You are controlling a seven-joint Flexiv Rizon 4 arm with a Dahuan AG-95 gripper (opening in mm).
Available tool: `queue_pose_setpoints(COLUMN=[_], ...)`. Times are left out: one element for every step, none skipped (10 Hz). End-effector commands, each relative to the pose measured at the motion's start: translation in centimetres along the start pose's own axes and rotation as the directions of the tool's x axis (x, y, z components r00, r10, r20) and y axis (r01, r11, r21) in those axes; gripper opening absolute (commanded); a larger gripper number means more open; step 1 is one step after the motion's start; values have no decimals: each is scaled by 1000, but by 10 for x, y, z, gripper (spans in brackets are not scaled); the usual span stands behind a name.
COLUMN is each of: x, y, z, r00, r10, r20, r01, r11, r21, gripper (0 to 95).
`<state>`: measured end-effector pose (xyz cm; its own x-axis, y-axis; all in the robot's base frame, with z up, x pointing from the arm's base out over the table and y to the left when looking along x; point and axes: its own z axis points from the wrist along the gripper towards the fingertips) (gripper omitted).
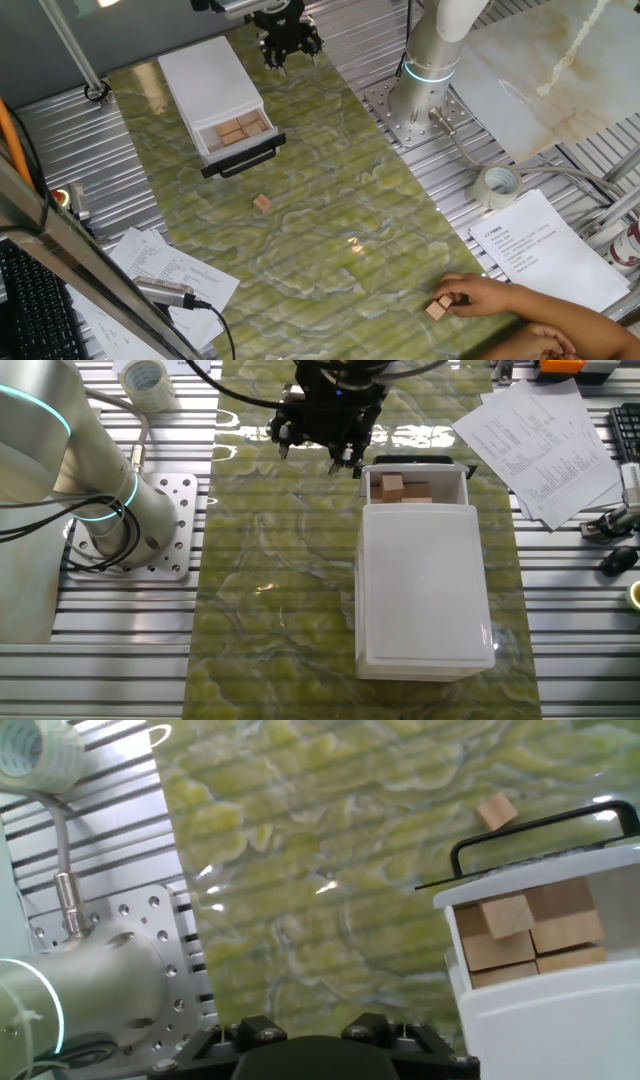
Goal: Take something out of a drawer
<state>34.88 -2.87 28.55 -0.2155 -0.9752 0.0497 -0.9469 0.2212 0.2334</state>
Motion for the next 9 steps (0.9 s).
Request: queue_pose_setpoints(x=[-3, -5, -7, -6, -4, -3, -1, -2, -8], y=[-3, -9, -26, -46, -61, -75, -84, -87, -79], z=[-3, -5, -8, -7, -7, -7, -6, -6, -12], r00=[999, 999, 999, 999, 999, 999, 999, 999, 1000], r10=[-27, -34, -40, -38, -40, -40, -44, -38, -17], r20=[27, 29, 26, 25, 25, 9, 10, 11, 9], r01=[27, 34, 40, 38, 40, 40, 44, 38, 16], r11=[1000, 999, 999, 999, 999, 999, 999, 999, 1000], r21=[-8, -8, -5, 2, 7, 17, 19, 17, 18], gripper=[570, 570, 570, 570, 570, 570, 570, 570, 570])
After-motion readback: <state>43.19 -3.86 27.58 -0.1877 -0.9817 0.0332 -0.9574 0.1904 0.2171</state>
